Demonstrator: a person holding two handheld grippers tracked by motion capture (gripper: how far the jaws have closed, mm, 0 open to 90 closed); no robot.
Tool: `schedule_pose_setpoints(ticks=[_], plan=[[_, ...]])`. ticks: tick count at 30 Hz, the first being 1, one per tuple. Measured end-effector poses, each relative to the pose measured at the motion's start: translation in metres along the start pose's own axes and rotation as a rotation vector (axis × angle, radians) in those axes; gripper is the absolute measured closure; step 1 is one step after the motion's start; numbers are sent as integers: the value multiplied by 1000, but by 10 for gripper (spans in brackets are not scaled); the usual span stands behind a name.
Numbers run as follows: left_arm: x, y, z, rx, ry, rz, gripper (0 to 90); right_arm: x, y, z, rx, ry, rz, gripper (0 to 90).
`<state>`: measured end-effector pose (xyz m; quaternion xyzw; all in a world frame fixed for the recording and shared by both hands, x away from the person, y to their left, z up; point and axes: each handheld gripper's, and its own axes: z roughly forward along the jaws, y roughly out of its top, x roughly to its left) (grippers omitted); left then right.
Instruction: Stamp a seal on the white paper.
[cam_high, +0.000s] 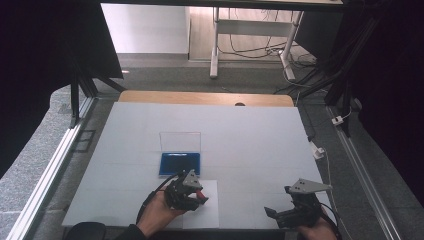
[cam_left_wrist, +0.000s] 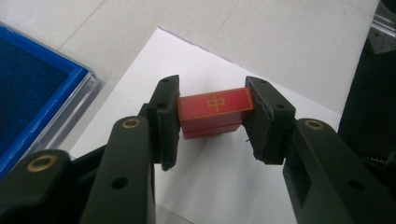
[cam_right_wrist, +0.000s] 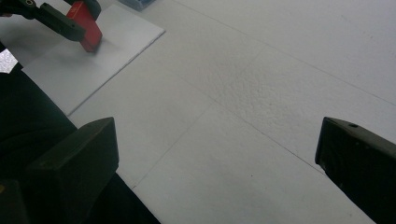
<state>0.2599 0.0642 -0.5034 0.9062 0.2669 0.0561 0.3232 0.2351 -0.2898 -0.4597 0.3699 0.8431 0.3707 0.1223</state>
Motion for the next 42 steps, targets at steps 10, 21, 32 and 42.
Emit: schedule_pose_setpoints(ticks=[10, 21, 32, 42], plan=[[-4, -1, 3, 22, 24, 29, 577, 0, 0, 0, 2, -1, -2, 0], [-10, -5, 5, -5, 61, 25, 581, 0, 0, 0, 7, -3, -4, 0], [-7, -7, 6, -16, 43, 11, 583, 0, 0, 0, 8, -2, -3, 0], [-8, -8, 7, -20, 45, 5, 584, 0, 0, 0, 9, 0, -1, 0]])
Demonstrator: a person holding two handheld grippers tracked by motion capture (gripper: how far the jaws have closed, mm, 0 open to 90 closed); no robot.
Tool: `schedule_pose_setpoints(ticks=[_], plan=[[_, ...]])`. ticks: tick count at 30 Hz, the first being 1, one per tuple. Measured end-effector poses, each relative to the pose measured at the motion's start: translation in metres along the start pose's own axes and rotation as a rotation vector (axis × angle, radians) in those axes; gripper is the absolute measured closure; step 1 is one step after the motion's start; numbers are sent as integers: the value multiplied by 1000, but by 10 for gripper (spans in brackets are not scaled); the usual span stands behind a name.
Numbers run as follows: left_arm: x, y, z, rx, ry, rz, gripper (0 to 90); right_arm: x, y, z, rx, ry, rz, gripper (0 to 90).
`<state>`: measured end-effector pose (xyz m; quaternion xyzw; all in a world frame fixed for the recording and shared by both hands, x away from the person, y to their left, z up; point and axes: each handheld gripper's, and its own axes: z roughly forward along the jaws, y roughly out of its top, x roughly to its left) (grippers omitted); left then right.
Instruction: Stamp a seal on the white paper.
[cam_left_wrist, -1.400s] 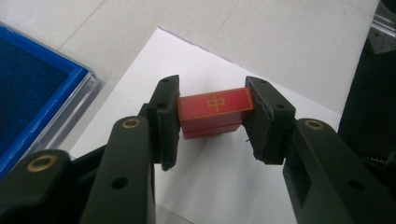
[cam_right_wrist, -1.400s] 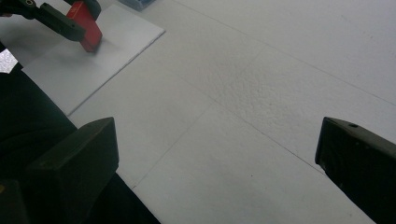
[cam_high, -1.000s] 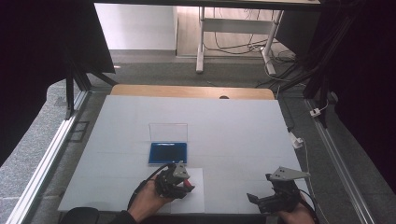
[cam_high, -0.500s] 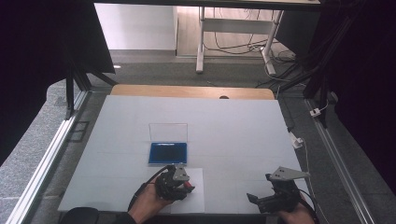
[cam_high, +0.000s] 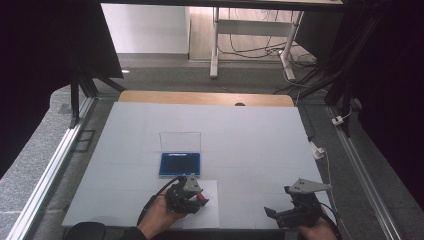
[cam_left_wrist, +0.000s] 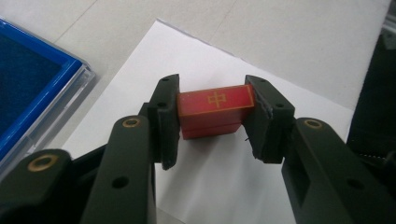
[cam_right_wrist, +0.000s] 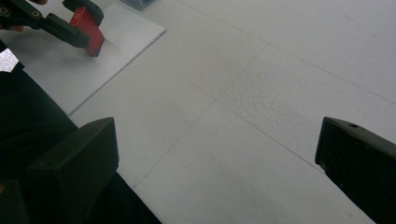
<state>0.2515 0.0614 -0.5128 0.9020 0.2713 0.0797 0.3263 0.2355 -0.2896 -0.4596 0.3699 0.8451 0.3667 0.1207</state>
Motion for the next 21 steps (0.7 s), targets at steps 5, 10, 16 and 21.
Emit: schedule_pose_setpoints(ticks=[5, 10, 16, 21], plan=[[-3, 0, 0, 3, 22, 12, 584, 0, 0, 0, 1, 1, 0, 0], [0, 0, 0, 1, 3, 6, 584, 0, 0, 0, 1, 2, 0, 0], [5, -1, 0, -10, -33, -20, 584, 0, 0, 0, 1, 4, -1, 0], [0, -1, 1, -7, 0, 0, 584, 0, 0, 0, 1, 1, -2, 0]])
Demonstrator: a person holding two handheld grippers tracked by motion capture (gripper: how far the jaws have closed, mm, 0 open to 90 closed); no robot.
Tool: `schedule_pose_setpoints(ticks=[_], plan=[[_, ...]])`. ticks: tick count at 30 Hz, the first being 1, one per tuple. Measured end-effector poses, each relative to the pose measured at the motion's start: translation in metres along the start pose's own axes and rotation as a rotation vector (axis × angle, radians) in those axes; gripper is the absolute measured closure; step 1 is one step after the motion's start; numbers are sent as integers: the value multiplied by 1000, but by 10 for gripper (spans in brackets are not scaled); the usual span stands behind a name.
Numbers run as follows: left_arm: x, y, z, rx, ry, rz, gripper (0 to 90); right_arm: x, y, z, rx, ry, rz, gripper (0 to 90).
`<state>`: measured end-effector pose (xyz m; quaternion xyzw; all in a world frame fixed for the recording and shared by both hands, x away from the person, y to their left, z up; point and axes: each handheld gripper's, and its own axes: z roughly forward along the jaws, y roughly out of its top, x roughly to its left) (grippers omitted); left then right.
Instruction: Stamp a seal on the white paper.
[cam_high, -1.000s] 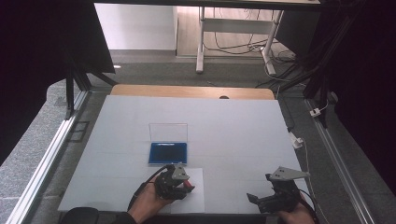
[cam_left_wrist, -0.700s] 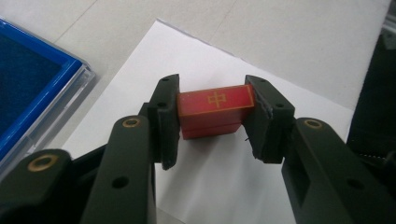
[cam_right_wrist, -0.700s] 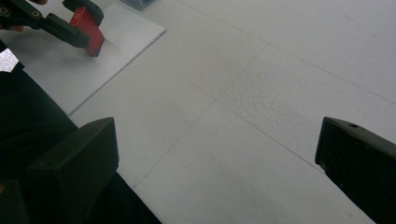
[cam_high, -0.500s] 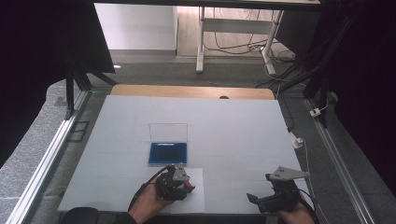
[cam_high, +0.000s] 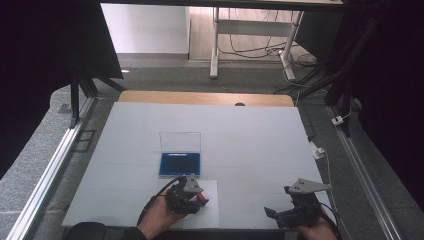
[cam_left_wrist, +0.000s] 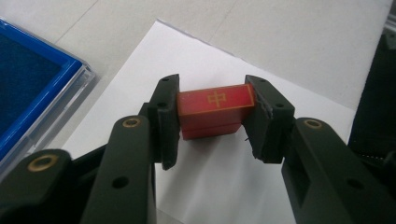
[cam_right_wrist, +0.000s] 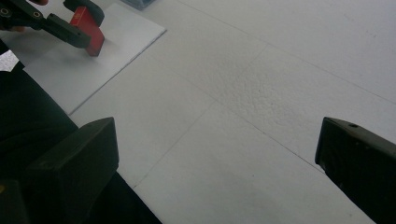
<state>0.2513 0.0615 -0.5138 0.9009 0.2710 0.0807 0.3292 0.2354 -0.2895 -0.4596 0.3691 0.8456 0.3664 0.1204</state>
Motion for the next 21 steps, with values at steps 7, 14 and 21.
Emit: schedule_pose_setpoints(ticks=[7, 14, 21], plan=[[2, 4, -1, 31, -8, 15, 581, 0, 0, 0, -1, 0, 0, 0], [6, 6, -2, 31, -38, -24, 578, 0, 0, 0, -1, 4, 0, 0], [10, 7, -4, 16, -59, -50, 577, 0, 0, 0, 1, 1, 1, 0]])
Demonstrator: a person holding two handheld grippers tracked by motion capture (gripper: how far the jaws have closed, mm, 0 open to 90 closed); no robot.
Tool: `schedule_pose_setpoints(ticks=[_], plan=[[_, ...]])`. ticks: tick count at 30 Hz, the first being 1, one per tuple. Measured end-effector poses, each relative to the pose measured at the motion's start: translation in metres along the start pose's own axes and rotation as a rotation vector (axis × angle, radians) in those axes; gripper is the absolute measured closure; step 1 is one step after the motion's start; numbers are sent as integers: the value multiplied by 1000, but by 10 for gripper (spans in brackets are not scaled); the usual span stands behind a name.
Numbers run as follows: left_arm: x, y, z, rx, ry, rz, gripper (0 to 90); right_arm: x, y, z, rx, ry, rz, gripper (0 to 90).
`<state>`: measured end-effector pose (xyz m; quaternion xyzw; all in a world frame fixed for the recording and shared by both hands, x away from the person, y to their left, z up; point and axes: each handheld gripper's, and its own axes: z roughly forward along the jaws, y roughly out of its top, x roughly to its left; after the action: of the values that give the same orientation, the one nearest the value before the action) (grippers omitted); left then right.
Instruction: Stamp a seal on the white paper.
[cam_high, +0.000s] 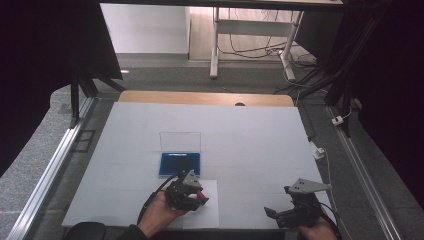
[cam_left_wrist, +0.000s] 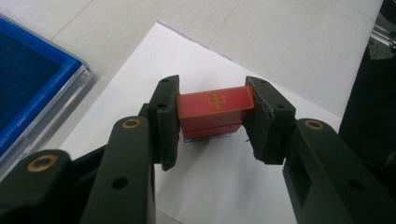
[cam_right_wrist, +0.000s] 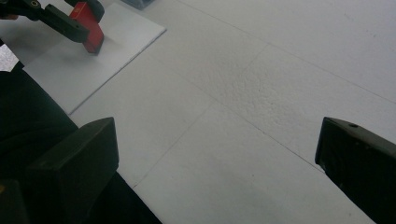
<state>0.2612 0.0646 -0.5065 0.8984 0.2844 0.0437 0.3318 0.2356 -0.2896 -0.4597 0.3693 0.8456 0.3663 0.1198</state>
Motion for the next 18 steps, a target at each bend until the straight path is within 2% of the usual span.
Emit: schedule_pose_setpoints(ticks=[10, 18], plan=[[0, 3, -7, -11, 16, 30, 577, 0, 0, 0, 1, 0, -1, 0], [4, 5, -13, -27, 26, 26, 577, 0, 0, 0, 1, 0, -2, 0]])
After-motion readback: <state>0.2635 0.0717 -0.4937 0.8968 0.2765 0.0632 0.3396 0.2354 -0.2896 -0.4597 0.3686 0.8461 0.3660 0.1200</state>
